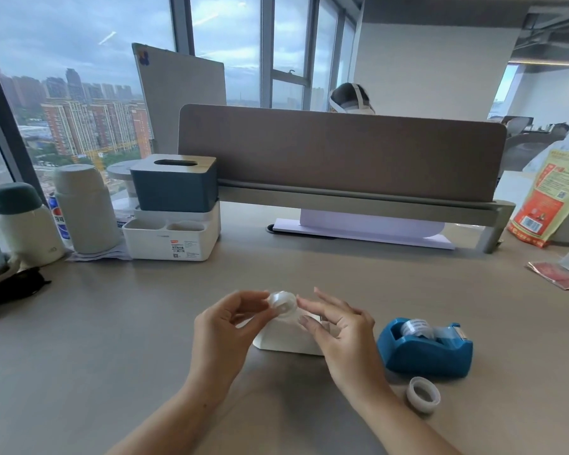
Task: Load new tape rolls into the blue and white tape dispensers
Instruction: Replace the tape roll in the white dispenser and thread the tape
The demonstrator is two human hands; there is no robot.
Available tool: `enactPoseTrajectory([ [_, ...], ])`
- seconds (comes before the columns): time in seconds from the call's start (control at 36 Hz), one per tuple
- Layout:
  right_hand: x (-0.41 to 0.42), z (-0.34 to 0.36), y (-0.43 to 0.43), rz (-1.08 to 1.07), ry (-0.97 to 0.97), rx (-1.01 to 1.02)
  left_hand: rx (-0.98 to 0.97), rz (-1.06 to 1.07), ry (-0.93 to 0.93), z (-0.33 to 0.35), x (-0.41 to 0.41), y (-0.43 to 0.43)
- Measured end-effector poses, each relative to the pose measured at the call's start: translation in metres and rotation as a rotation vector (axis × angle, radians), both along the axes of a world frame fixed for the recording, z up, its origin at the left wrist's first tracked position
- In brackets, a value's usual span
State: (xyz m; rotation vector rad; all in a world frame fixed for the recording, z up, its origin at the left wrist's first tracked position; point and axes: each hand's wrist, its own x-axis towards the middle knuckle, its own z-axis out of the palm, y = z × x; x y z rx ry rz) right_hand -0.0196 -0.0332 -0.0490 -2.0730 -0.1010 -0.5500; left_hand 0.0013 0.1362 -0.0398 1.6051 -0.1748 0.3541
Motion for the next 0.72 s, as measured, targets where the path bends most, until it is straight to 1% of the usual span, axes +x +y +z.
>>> enactPoseTrajectory([
  [0.06,0.0,-0.001,0.001,-0.006,0.001,-0.002,-0.013,-0.007,-0.001,0.001,0.0,0.0],
  [0.17,0.0,-0.003,0.001,0.004,-0.067,0.021,0.003,-0.038,0.009,0.001,0.001,0.001],
  [0.31,-0.002,0.0,-0.001,0.027,-0.06,0.042,0.04,-0.078,-0.03,0.004,-0.002,0.003],
  [0.47,-0.008,0.011,-0.001,0.123,-0.068,0.061,0.1,-0.105,-0.038,0.004,-0.003,0.004],
  [0.72,-0.009,0.013,-0.004,0.14,-0.035,-0.035,0.161,-0.081,-0.073,0.007,-0.005,0.006],
])
